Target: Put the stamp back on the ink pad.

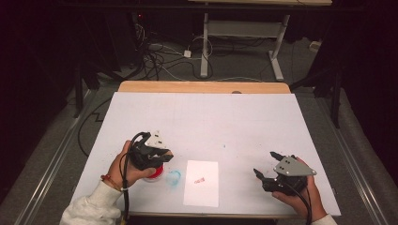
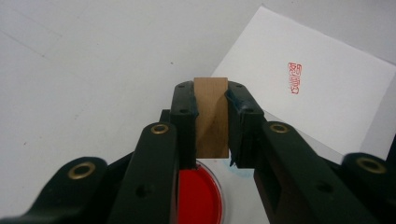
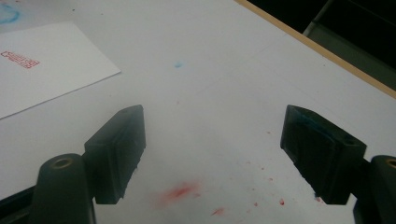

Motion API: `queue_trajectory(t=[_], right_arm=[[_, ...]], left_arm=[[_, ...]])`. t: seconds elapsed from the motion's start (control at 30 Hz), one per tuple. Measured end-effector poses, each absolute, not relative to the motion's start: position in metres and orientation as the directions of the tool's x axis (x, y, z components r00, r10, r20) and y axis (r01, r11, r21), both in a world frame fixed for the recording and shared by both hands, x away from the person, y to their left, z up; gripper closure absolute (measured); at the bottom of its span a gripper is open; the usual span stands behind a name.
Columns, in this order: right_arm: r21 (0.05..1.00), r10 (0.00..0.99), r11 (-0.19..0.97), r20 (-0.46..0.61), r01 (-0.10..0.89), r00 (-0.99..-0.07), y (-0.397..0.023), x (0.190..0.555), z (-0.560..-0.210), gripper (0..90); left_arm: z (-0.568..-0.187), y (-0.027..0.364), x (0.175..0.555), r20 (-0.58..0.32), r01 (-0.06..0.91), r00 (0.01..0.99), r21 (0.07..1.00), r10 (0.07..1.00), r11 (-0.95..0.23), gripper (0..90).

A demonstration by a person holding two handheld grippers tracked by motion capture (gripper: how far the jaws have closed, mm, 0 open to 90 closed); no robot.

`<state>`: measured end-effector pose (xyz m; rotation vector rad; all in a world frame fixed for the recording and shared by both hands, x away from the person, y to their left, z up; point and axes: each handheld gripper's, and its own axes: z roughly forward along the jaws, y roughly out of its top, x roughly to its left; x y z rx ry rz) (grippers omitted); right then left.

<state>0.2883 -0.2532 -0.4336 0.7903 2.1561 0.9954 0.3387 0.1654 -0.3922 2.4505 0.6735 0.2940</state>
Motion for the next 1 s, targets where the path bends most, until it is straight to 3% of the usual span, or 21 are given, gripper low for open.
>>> queue_trajectory(t=[1.0], right_arm=[[0.797,0.715,0.549,-0.294,0.250,-0.634,-0.251,0.286,-0.434,22.6]], left_arm=[[-0.420,0.193,0.338,0.044,0.483,0.811,0.513,0.584,-0.710,73.8]])
